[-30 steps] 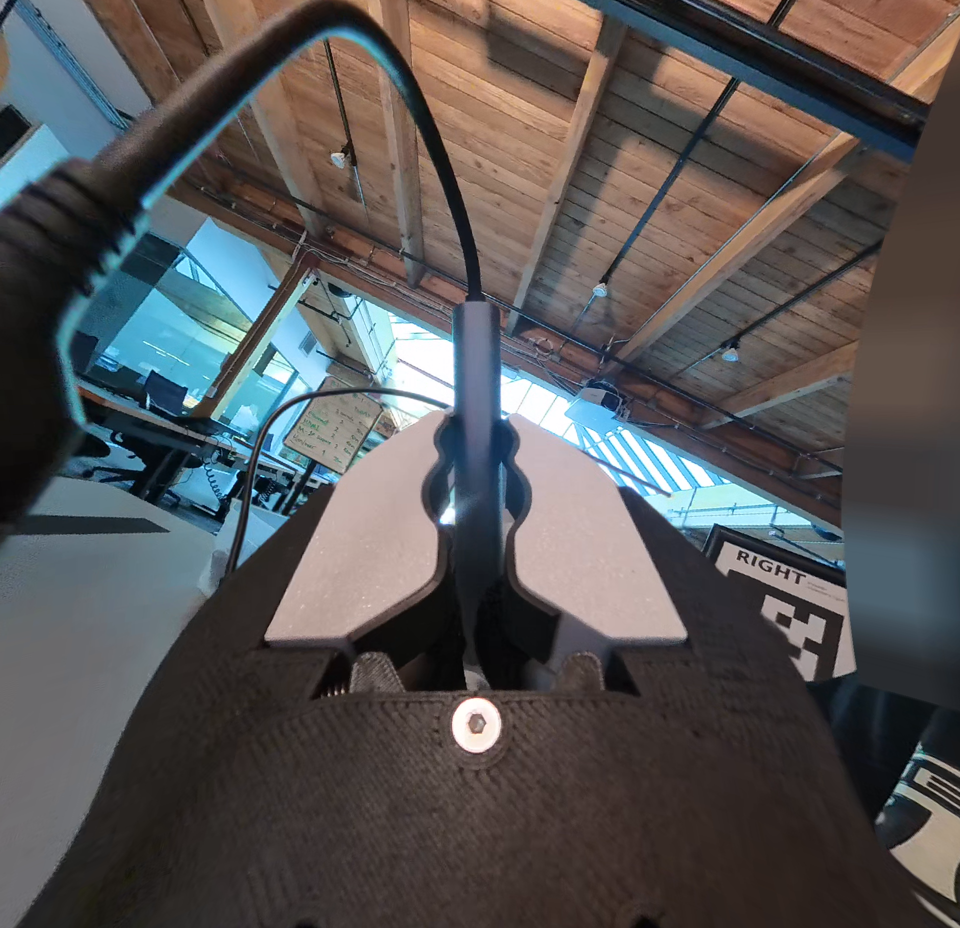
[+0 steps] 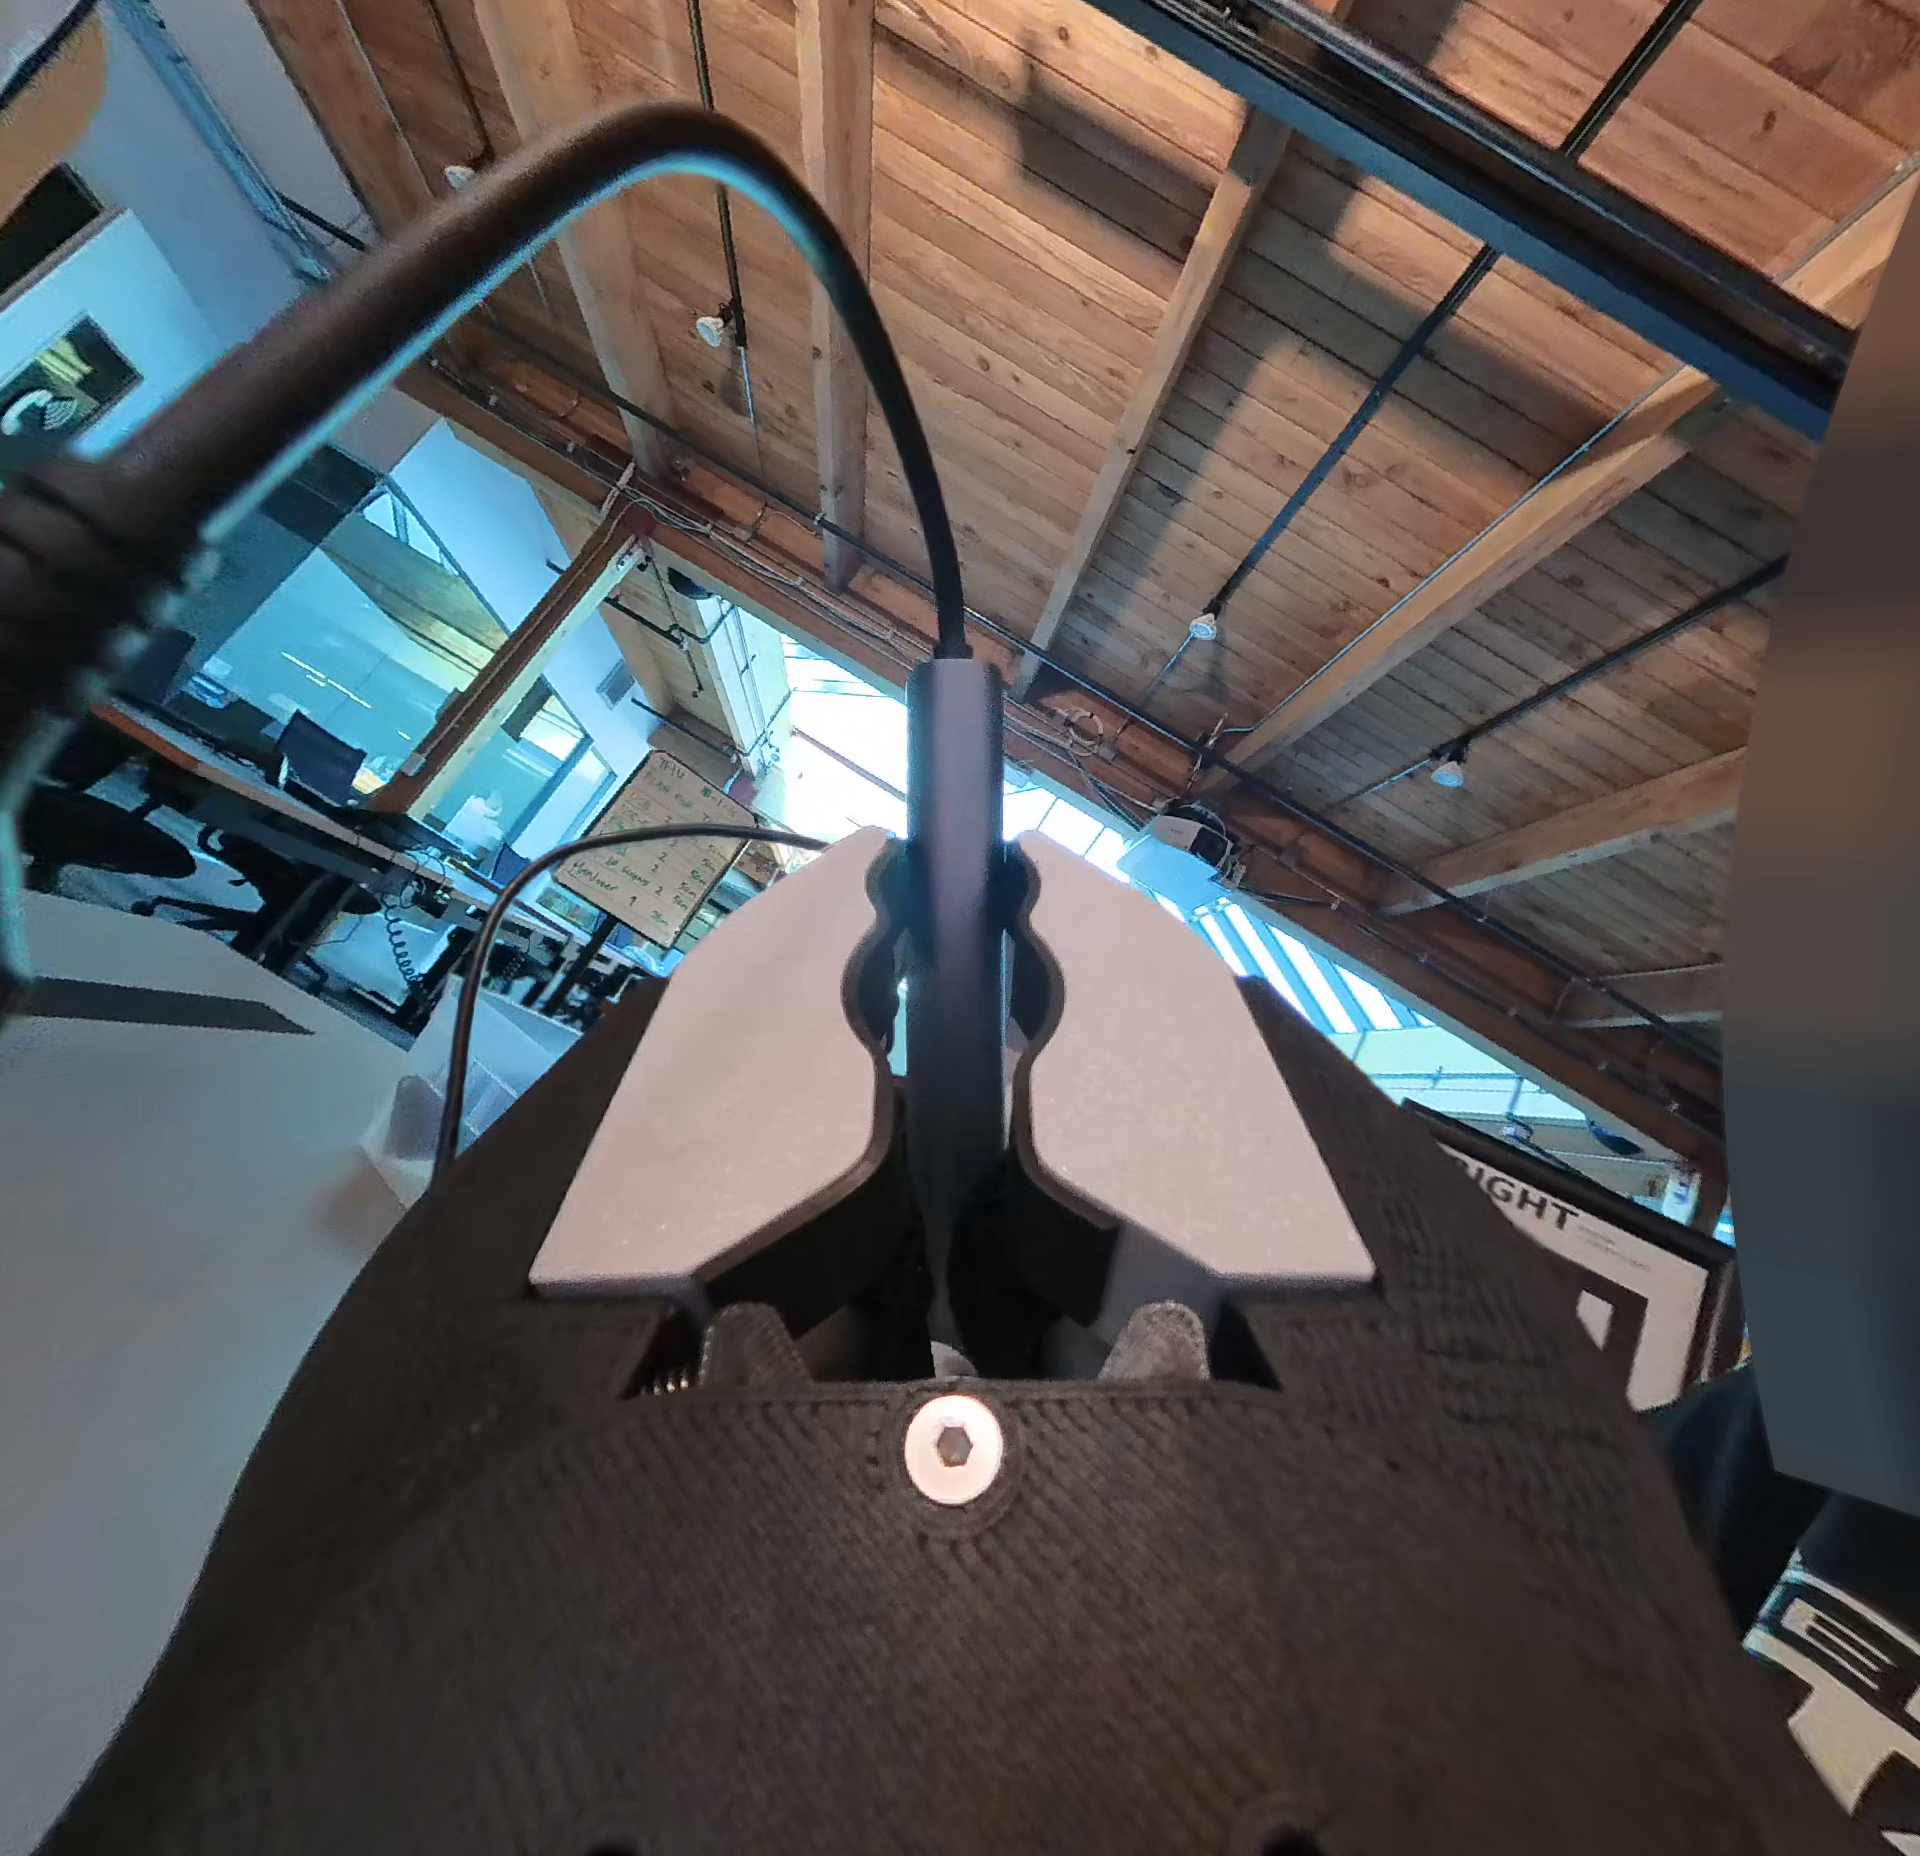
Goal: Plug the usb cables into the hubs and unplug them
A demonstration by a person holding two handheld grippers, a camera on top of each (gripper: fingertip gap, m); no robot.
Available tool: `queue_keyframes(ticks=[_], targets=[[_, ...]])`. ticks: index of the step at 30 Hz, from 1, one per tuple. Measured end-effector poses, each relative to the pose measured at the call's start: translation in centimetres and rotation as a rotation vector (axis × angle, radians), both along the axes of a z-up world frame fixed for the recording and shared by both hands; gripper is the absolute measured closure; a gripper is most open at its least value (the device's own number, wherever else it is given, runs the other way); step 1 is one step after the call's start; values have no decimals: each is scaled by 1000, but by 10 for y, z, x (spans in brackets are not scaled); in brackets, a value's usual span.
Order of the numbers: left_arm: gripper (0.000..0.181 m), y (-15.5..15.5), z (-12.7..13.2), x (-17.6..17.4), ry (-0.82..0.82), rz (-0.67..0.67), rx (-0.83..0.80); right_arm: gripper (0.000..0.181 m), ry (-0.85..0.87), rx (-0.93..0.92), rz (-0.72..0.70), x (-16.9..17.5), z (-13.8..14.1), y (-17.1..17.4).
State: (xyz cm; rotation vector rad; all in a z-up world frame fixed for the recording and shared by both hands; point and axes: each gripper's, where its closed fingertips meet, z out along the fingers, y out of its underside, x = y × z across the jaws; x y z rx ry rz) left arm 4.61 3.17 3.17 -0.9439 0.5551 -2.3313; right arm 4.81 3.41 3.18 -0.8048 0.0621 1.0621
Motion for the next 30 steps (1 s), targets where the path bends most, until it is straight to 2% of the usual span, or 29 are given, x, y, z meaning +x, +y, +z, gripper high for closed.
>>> queue_keyframes(ticks=[9,10,11,12,13,15,17,20,22,24,27,30], targets=[[165,-11,18,-12,-96,-9,24,174,-56,87,-4,-7,19,-15],[166,5,25,-27,-201,12,-93,174,91,148,-45,16,26,-24],[165,27,24,-36,-248,1,-236,174,332,196,-83,60,28,-33],[165,36,18,-37,-222,27,-243,174,370,210,-101,80,28,-38],[165,31,15,-33,-173,53,-150,174,224,187,-158,76,33,-40],[165,14,17,-25,-87,150,112,173,-194,119,-290,43,42,-35],[165,8,16,-18,-53,183,202,173,-376,85,-317,25,45,-28],[165,20,-1,-10,26,203,144,174,-346,49,-330,29,44,-26],[165,25,-6,-7,16,89,3,174,-331,10,-426,47,46,-30],[164,30,-16,0,37,28,-89,174,-399,-73,-520,63,48,-34],[165,27,-28,9,88,1,-72,174,-554,-221,-531,73,46,-46],[164,23,-29,13,112,-7,-38,174,-640,-286,-474,77,52,-78]])
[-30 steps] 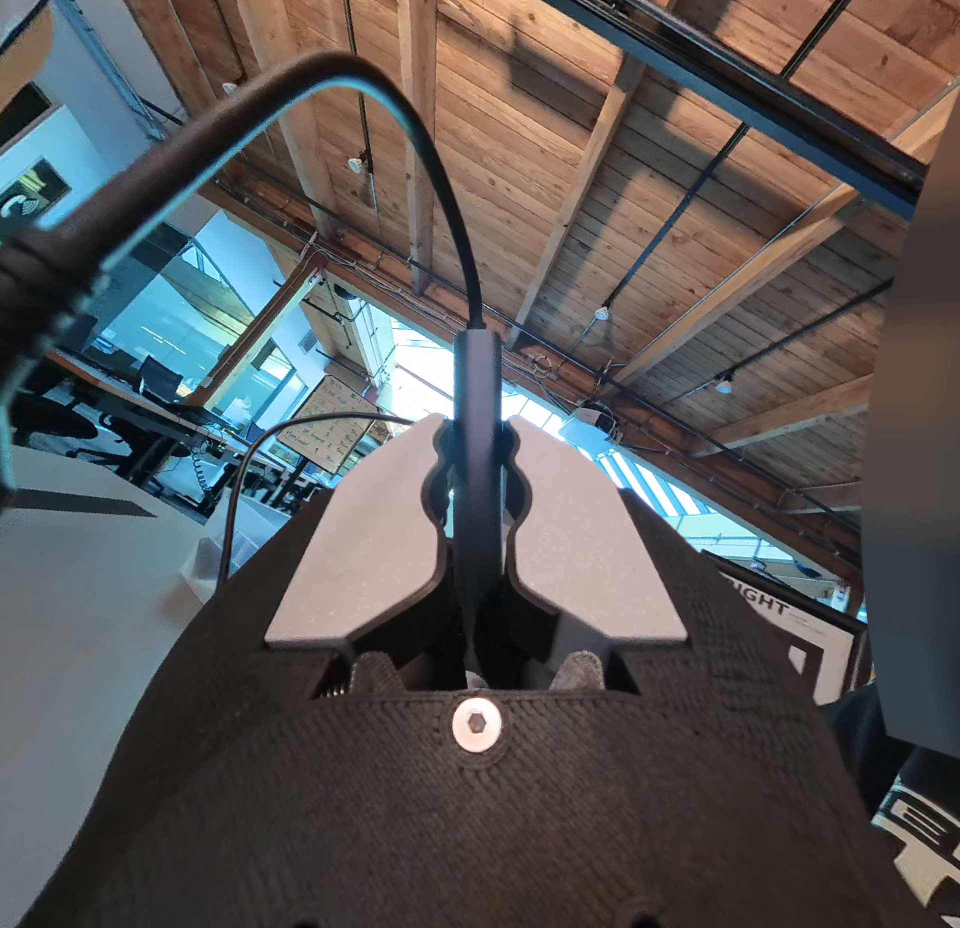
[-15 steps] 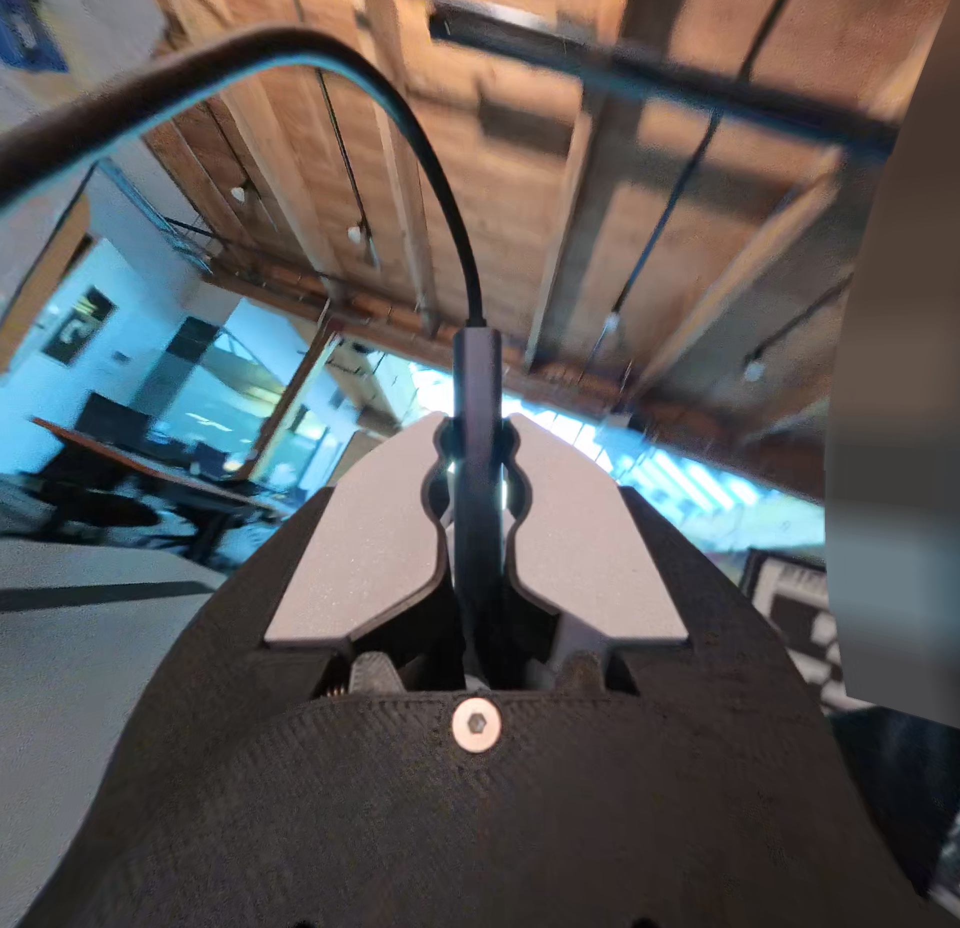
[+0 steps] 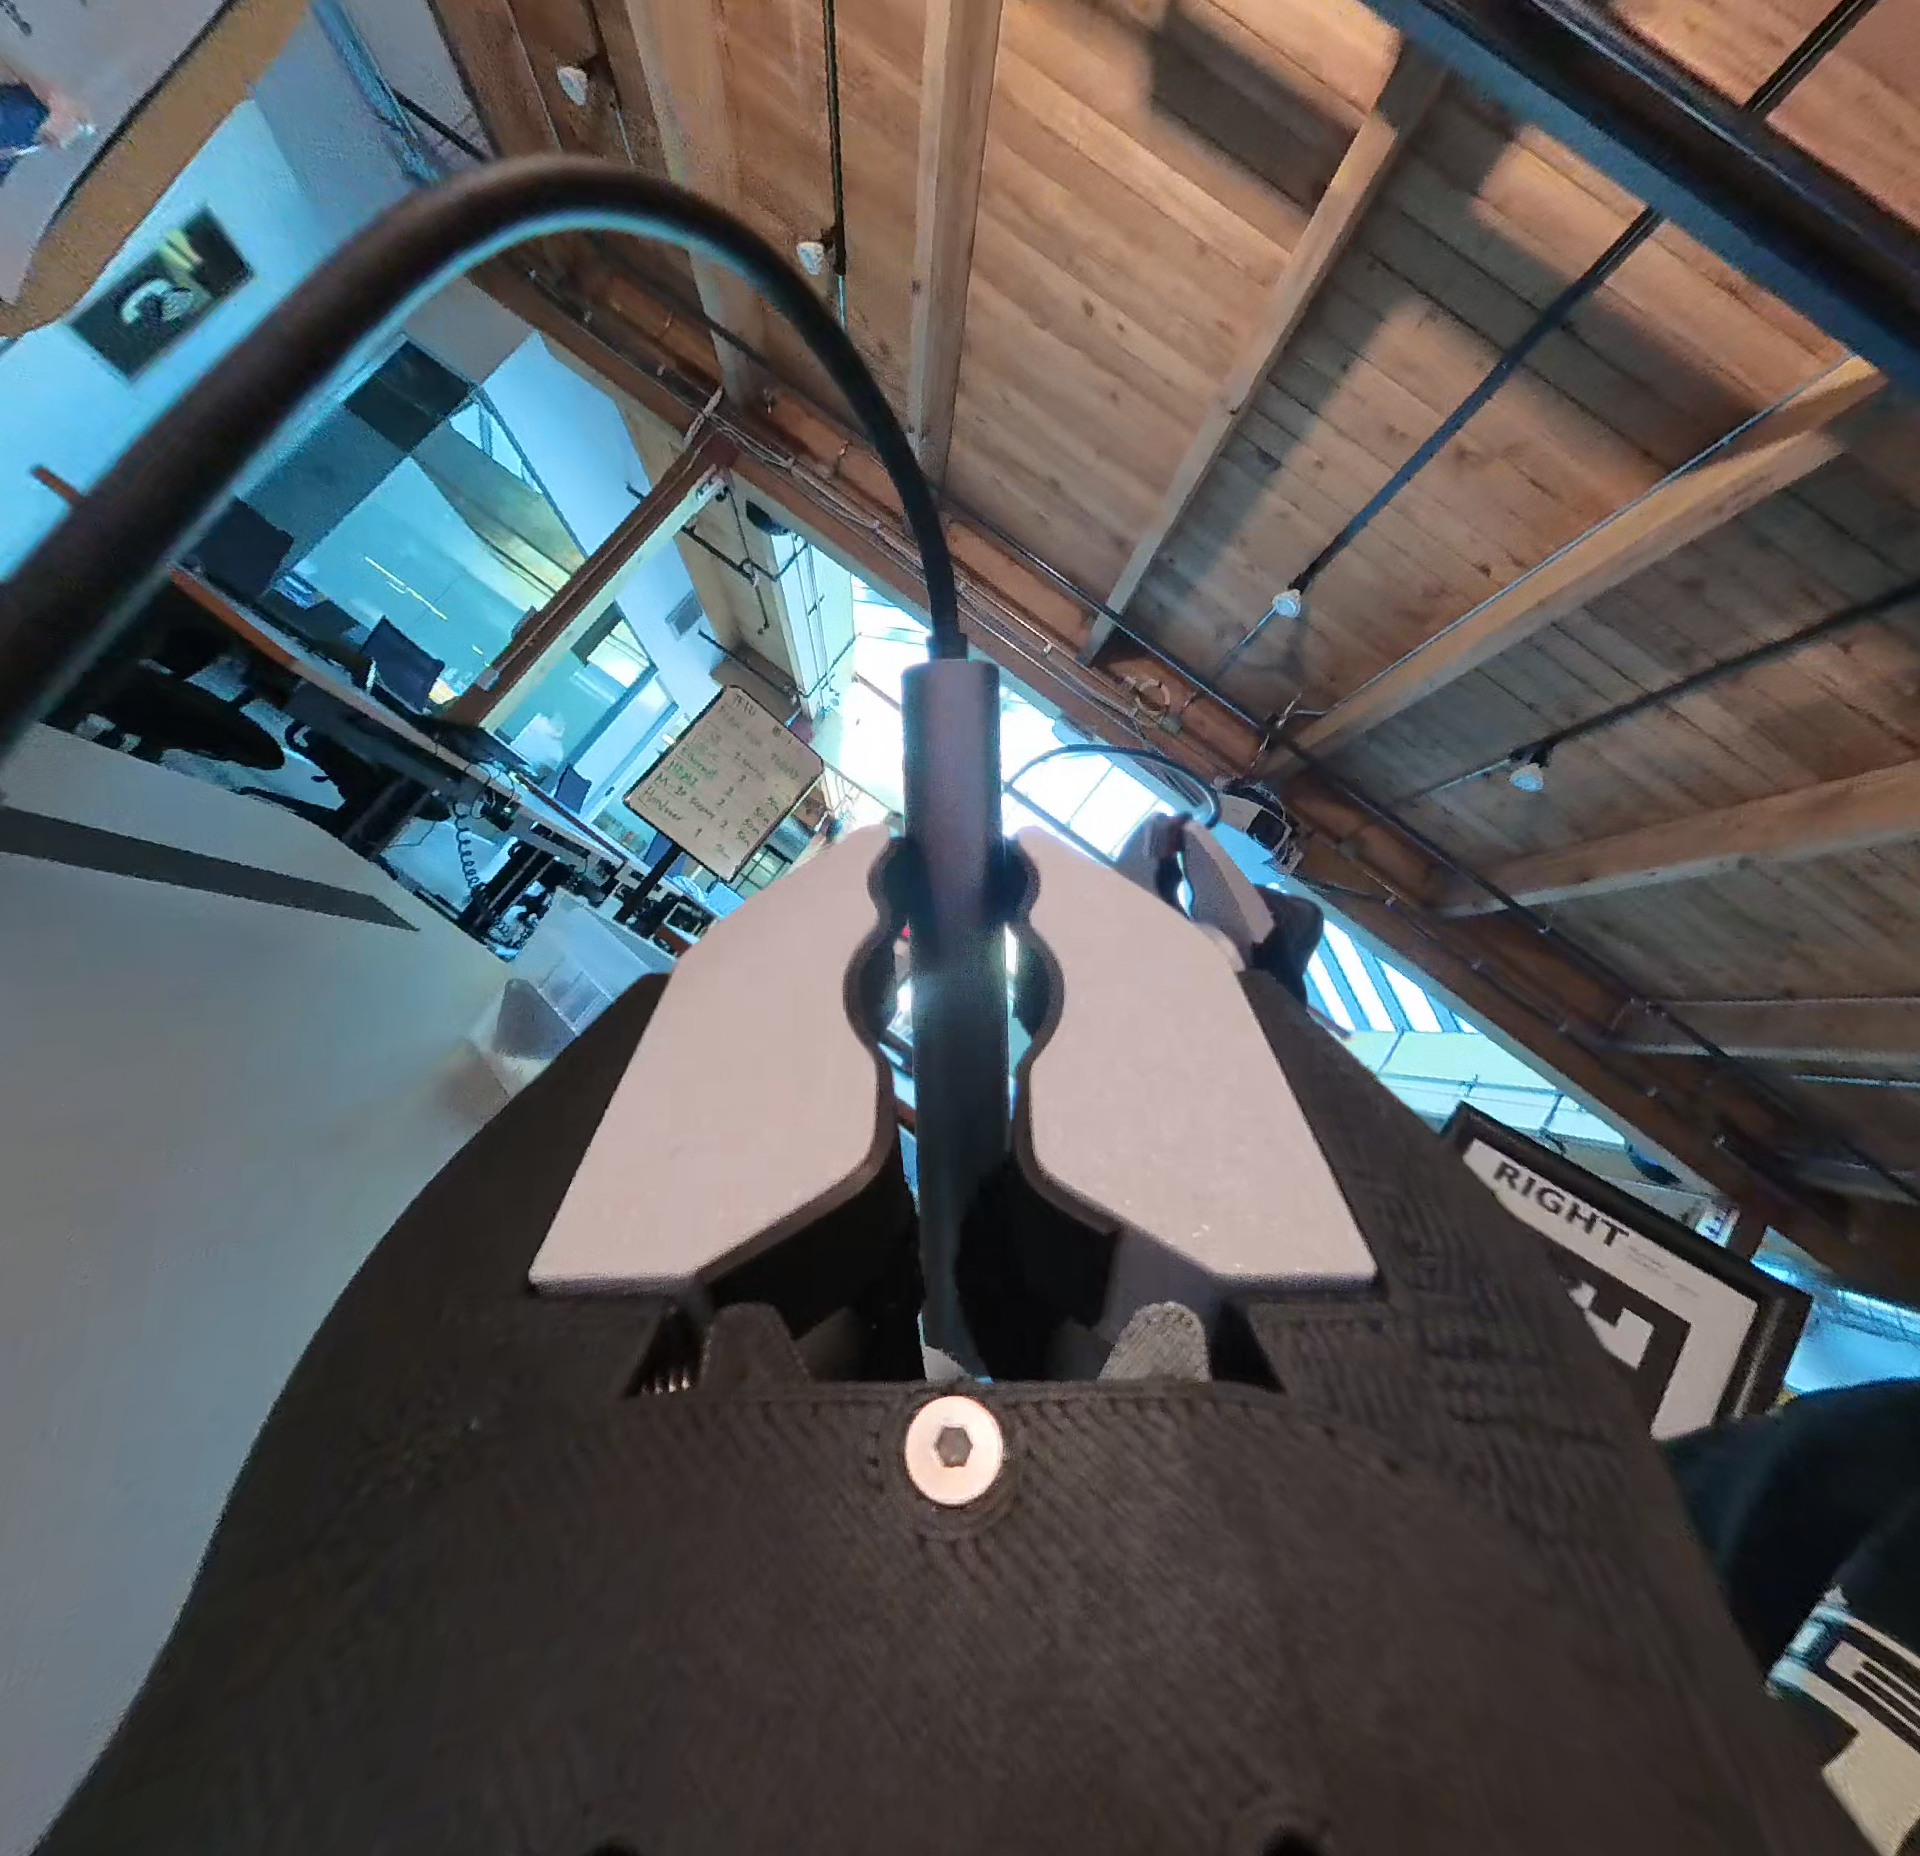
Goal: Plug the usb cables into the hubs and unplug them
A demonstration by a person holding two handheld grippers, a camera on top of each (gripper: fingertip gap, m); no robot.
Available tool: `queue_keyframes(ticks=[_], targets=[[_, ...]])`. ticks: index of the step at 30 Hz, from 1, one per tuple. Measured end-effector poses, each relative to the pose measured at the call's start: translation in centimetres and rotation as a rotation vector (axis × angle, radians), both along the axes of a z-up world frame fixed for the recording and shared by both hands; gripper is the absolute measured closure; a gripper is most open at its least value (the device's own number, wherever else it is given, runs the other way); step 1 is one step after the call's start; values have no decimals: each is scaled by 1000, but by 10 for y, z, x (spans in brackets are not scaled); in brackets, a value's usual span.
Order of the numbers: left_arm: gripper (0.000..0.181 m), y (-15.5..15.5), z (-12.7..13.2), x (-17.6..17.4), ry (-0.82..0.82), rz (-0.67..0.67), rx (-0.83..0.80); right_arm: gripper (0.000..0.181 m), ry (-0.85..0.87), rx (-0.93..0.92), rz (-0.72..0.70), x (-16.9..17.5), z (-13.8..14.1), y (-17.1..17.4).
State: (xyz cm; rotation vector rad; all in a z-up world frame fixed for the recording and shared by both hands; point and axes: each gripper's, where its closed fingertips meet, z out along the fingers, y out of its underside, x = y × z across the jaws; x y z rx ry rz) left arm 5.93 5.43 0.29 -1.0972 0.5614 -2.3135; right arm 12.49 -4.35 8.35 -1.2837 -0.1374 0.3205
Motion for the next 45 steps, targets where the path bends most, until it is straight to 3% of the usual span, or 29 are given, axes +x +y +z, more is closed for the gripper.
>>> queue_keyframes(ticks=[4,12,16,19,22,26,30,33,37,42,45], targets=[[165,-3,0,2,6,-33,-9,174,-53,-247,96,11,-15,-44],[164,-12,-1,7,30,-41,44,173,-168,-944,24,79,-104,-123],[165,-19,0,7,35,-50,69,173,-251,-1256,-20,114,-145,-146],[165,-19,1,7,37,-49,76,173,-452,-1481,-107,141,-178,-152],[165,-19,0,8,45,-54,82,173,-545,-1580,-84,145,-205,-143],[165,-26,-4,12,67,-87,98,148,-537,-1593,-60,143,-224,-125],[165,-38,-7,16,99,-101,178,129,-519,-1443,-113,143,-207,-100],[164,-51,-10,19,126,-106,295,120,-493,-1105,-173,129,-165,-60],[164,-78,-19,24,162,-123,514,99,-407,-475,89,40,-95,-20],[164,-109,-30,25,160,-212,637,126,-226,-348,440,-45,-80,-11],[164,-118,-34,24,159,-234,692,141,-156,-374,514,-64,-86,-1]])
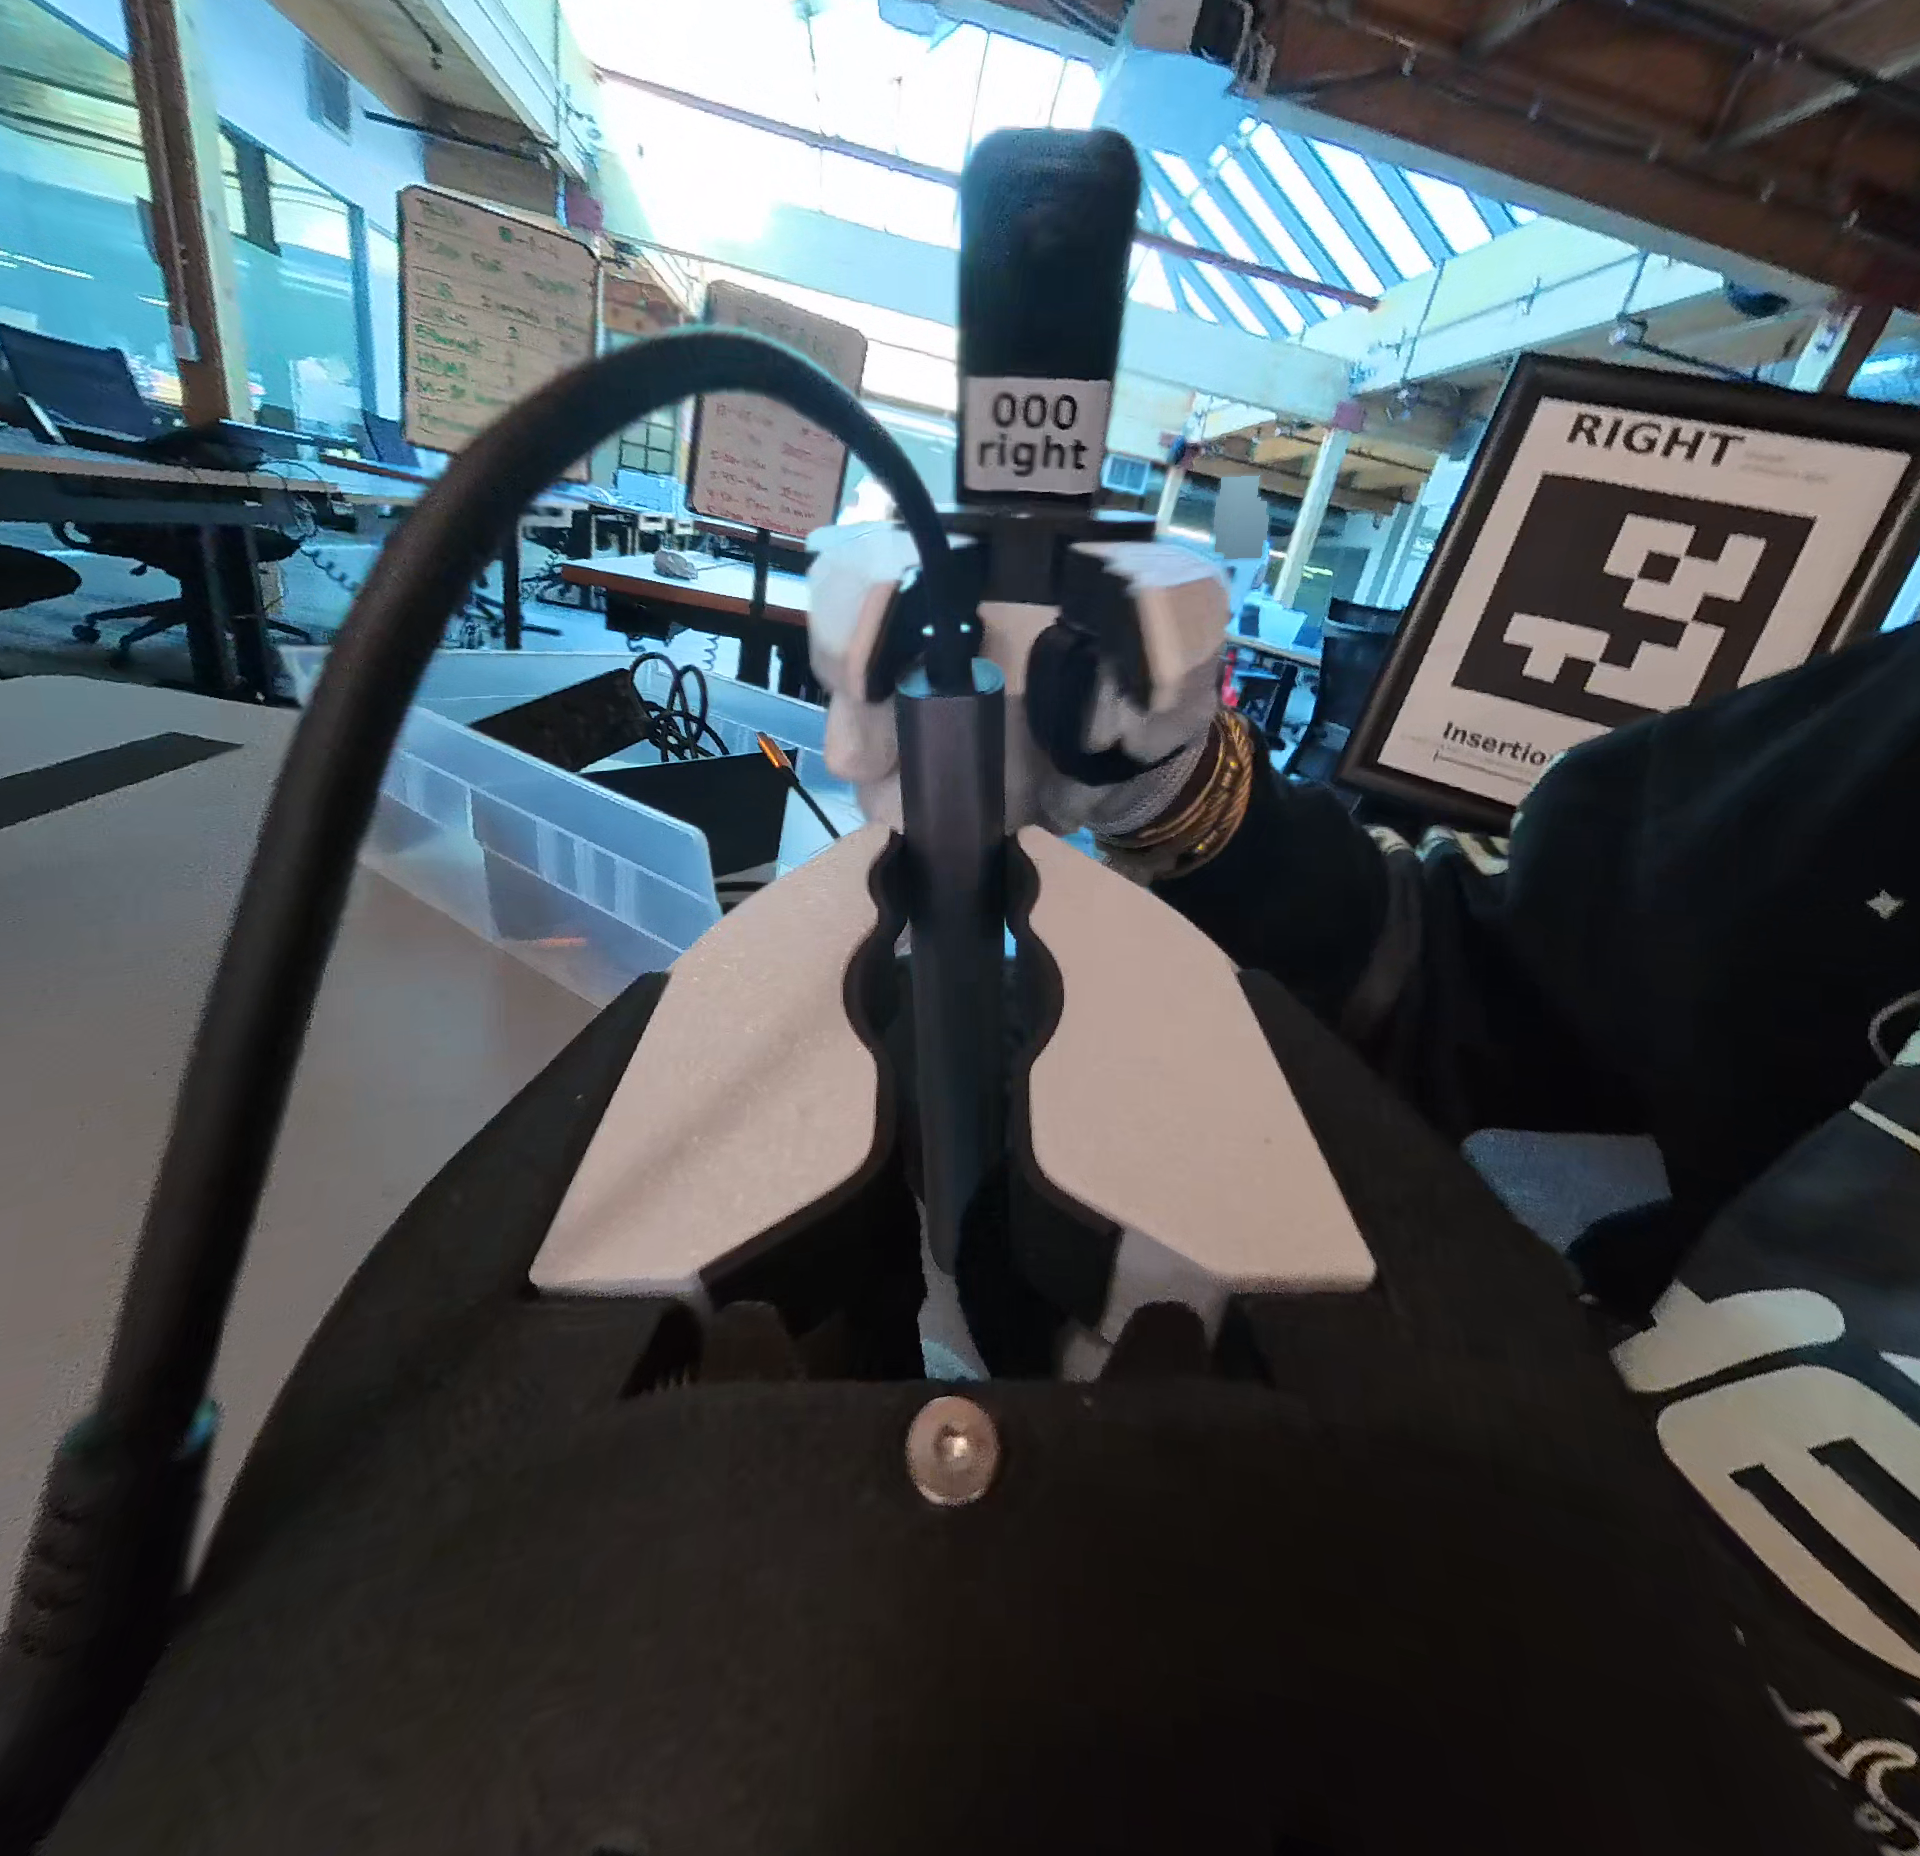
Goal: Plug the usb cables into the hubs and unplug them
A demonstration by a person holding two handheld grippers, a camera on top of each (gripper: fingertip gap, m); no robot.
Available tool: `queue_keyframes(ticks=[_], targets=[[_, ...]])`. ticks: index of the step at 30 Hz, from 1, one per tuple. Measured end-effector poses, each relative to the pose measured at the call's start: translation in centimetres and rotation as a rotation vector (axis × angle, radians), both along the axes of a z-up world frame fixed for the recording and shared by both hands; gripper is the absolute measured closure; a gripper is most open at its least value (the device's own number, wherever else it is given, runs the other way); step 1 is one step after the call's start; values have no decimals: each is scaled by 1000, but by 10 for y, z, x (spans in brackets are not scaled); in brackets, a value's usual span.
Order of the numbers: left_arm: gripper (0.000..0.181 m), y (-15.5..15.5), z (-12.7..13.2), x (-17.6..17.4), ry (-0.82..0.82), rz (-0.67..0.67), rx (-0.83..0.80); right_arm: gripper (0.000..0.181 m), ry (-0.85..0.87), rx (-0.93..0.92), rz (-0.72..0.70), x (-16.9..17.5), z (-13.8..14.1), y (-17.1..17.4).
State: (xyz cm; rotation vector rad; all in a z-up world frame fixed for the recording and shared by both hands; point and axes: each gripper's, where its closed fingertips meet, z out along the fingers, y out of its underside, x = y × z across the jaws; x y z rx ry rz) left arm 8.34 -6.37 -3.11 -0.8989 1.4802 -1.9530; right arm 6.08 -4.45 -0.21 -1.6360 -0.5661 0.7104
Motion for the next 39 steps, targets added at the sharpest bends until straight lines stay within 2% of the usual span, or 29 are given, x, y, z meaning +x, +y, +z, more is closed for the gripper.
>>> queue_keyframes(ticks=[3,5,7,10,13,16,19,22,27,31,34,39], targets=[[164,-7,-1,-3,-11,-25,45,165,-40,-34,59,-5,-12,3],[164,-6,0,0,-19,4,58,165,-92,-4,74,-3,-12,2],[160,-1,4,0,-59,42,49,165,-137,78,24,3,2,2],[156,15,9,2,-77,128,20,165,-210,304,-159,35,52,-9],[156,29,7,6,-45,187,-25,165,-360,520,-438,88,103,-35],[156,37,2,11,6,207,-73,166,-566,510,-714,145,113,-59],[156,40,-4,14,44,226,-81,165,-763,382,-889,195,95,-75],[156,41,-6,16,56,241,-68,165,-878,238,-1015,245,70,-84],[156,41,-12,18,82,249,-56,165,-956,-12,-968,298,14,-72],[157,44,-13,19,90,254,-67,164,-969,-159,-896,322,-28,-56],[157,45,-12,18,85,251,-78,144,-957,-153,-938,335,-35,-48],[156,45,-13,19,92,250,-84,125,-832,-106,-1066,332,-17,-60]])
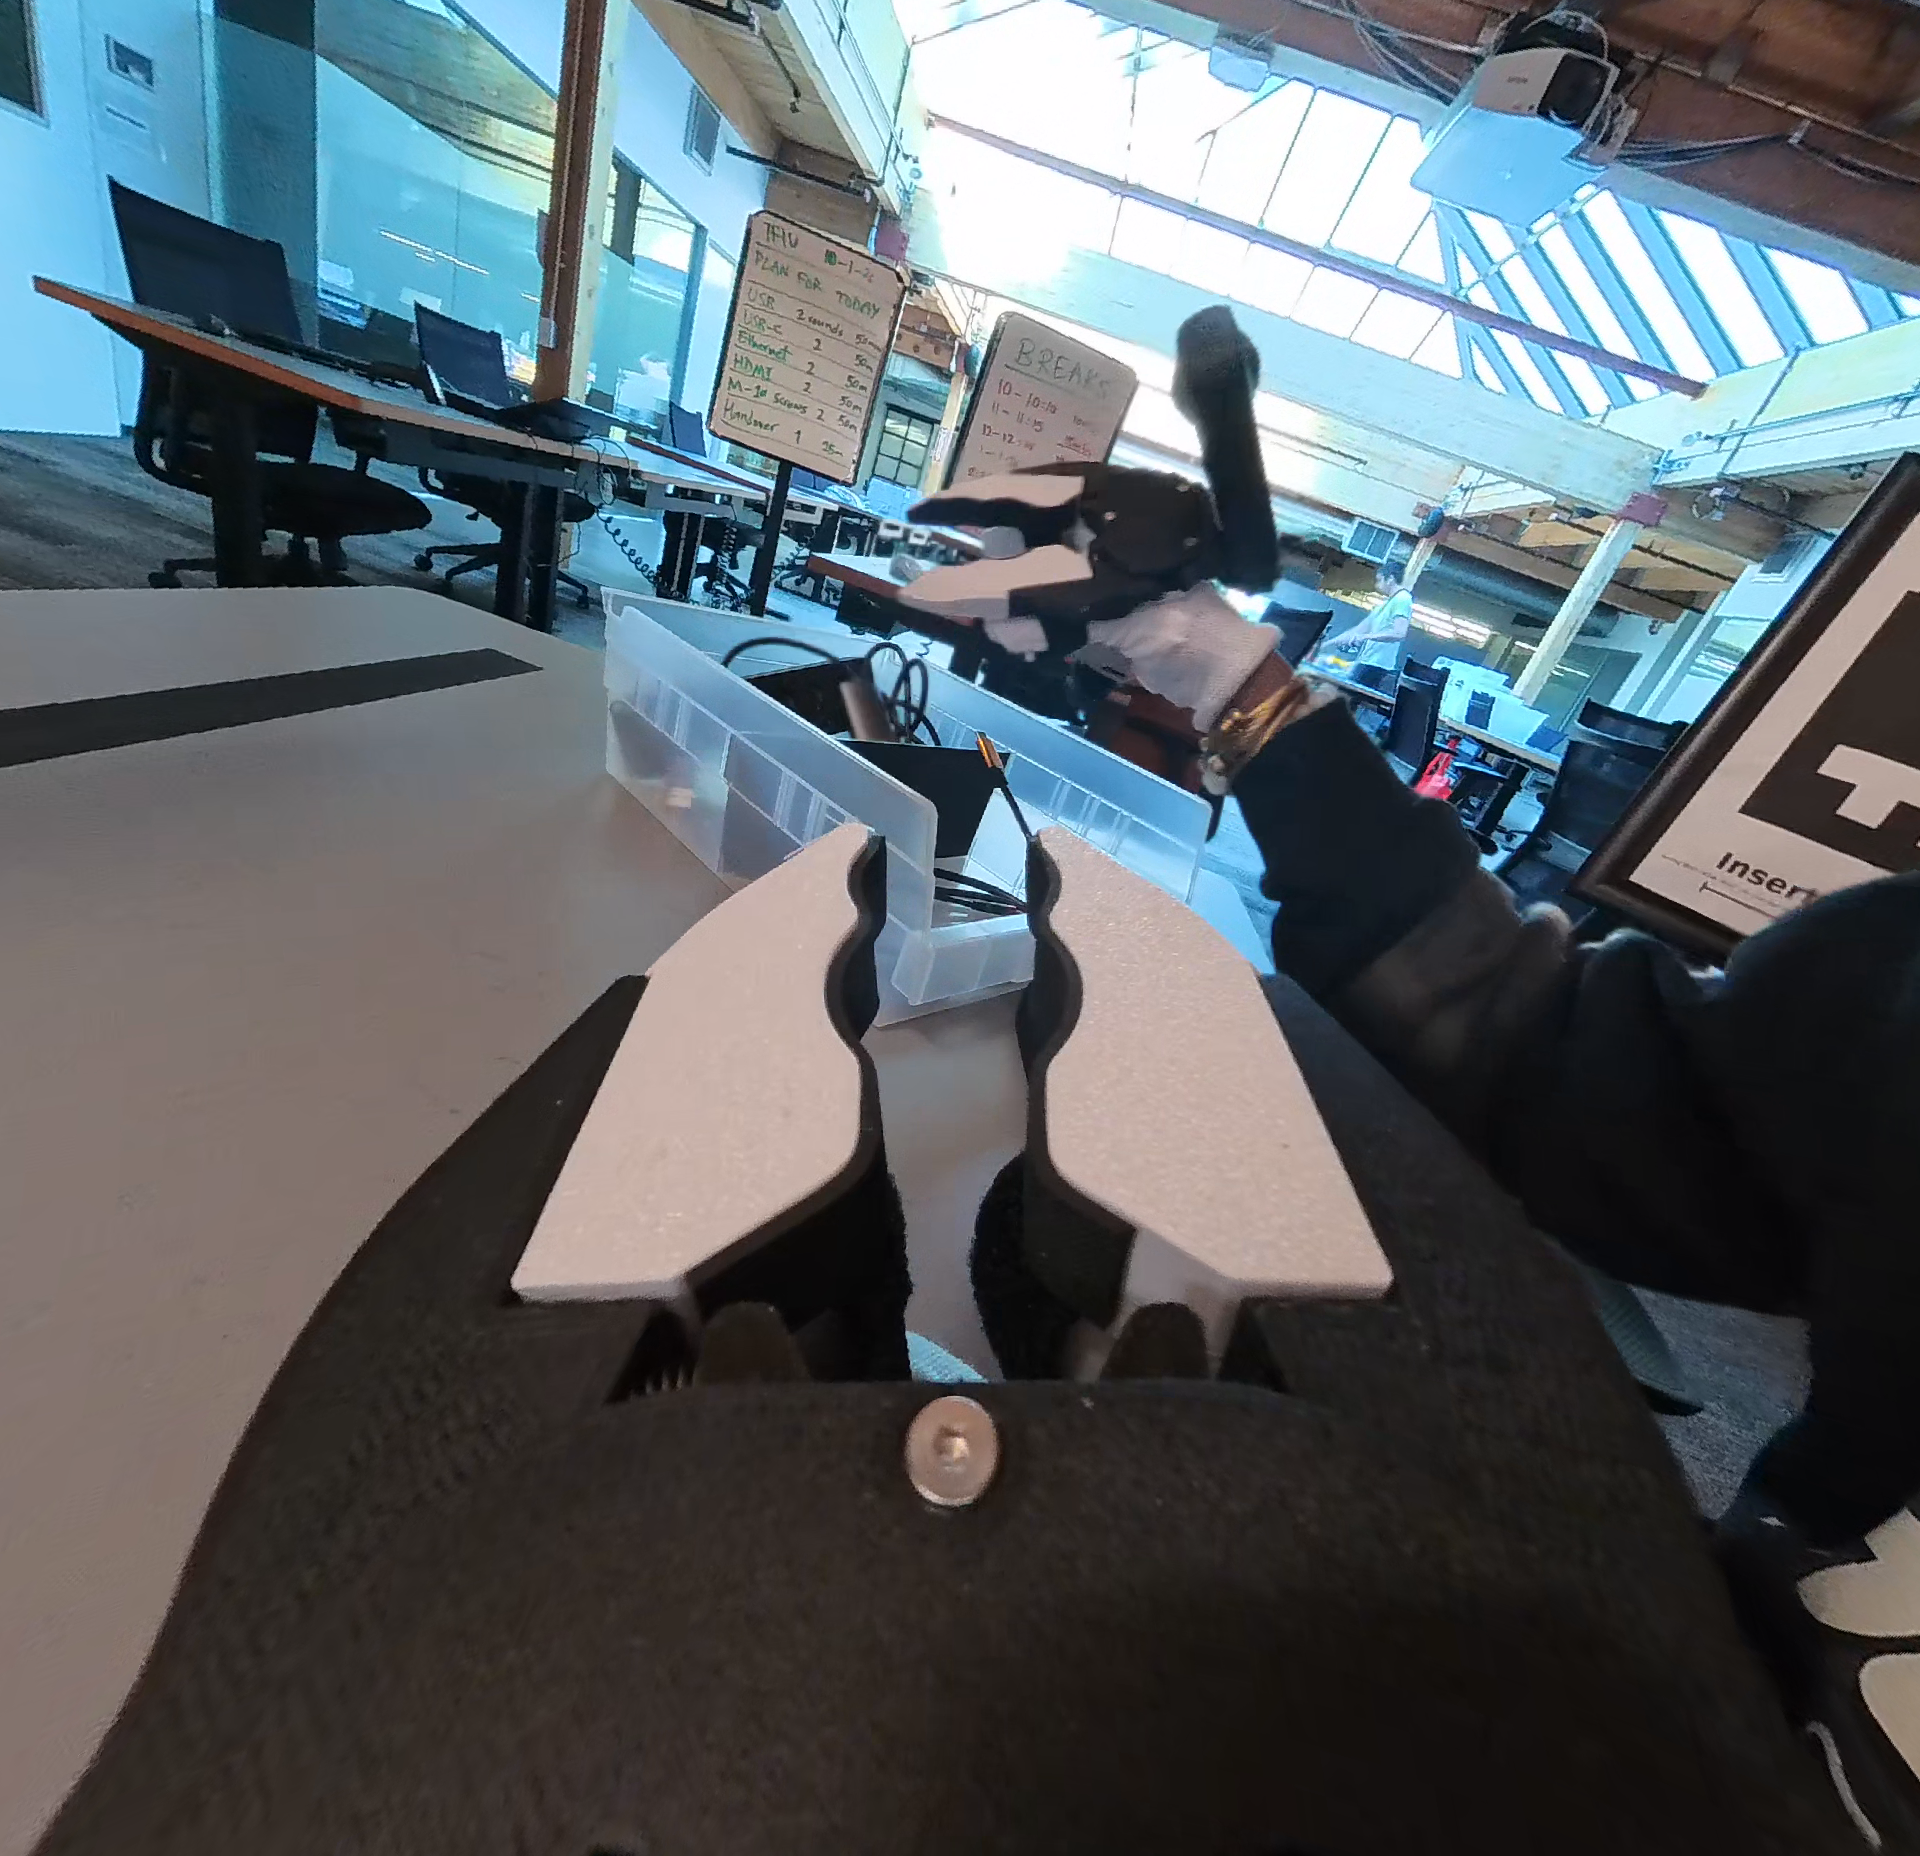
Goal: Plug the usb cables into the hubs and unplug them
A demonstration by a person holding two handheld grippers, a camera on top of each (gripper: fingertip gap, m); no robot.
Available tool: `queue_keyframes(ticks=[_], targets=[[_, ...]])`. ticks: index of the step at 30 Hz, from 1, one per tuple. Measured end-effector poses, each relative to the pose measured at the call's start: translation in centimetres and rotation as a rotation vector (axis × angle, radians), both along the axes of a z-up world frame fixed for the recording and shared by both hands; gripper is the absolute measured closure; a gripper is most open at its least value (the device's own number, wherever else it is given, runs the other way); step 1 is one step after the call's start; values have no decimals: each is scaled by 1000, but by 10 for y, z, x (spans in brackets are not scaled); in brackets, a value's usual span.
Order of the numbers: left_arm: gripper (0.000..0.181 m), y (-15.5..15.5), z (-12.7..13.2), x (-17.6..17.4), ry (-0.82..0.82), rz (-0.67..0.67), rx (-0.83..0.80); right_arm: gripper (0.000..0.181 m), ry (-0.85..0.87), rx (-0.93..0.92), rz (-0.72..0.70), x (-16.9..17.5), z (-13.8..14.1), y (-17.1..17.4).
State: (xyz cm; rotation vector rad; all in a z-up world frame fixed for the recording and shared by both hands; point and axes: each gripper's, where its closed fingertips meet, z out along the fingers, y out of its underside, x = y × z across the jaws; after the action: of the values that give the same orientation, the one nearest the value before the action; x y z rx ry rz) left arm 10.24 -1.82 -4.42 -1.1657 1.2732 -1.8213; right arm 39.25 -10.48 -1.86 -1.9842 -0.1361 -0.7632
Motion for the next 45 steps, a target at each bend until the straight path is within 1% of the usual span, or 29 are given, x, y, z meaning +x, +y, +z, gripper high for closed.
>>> queue_keyframes(ticks=[3,5,6,8,10,11,12,13,15,16,19,21,23,25,27,30,34,37,39,41,43,45], targets=[[156,-1,1,0,-1,-2,0,106,81,82,-147,-7,9,-32],[157,-2,1,0,-2,-5,0,95,184,106,-252,-16,5,-60],[157,-3,1,0,-1,-7,-1,94,266,78,-295,-25,-5,-75],[156,-4,1,0,2,-6,7,85,452,-43,-385,-49,-36,-106],[157,-4,0,1,5,-2,22,83,560,-196,-430,-79,-70,-131],[157,-4,0,1,6,-2,27,85,567,-255,-428,-89,-84,-138],[157,-4,1,1,5,-1,32,93,567,-292,-419,-97,-95,-140],[157,-4,2,1,2,2,41,117,564,-319,-412,-101,-105,-139],[157,-4,4,0,-3,15,70,156,446,-337,-470,-87,-112,-141],[156,-4,5,-1,-9,21,86,157,402,-351,-475,-83,-111,-139],[156,-6,18,-6,-34,26,109,156,360,-364,-413,-79,-111,-122],[156,-12,40,-18,-82,22,114,156,344,-338,-365,-76,-110,-107],[155,-22,68,-41,-148,7,114,157,338,-321,-317,-75,-110,-92],[155,-34,93,-72,-220,-2,127,157,332,-321,-264,-79,-110,-76],[155,-40,111,-106,-278,35,178,157,327,-325,-206,-87,-110,-59],[156,-31,137,-158,-367,201,294,156,314,-333,-119,-106,-109,-28],[157,6,183,-230,-447,504,440,156,288,-357,-19,-140,-109,16],[157,28,212,-283,-480,668,472,156,248,-387,56,-172,-109,47],[157,35,222,-315,-511,730,454,156,233,-400,99,-195,-109,66],[157,39,222,-343,-553,790,436,155,245,-399,135,-222,-109,85],[159,43,222,-367,-604,867,433,153,255,-392,184,-251,-109,104],[159,43,223,-381,-610,895,441,150,263,-380,230,-278,-109,122]])
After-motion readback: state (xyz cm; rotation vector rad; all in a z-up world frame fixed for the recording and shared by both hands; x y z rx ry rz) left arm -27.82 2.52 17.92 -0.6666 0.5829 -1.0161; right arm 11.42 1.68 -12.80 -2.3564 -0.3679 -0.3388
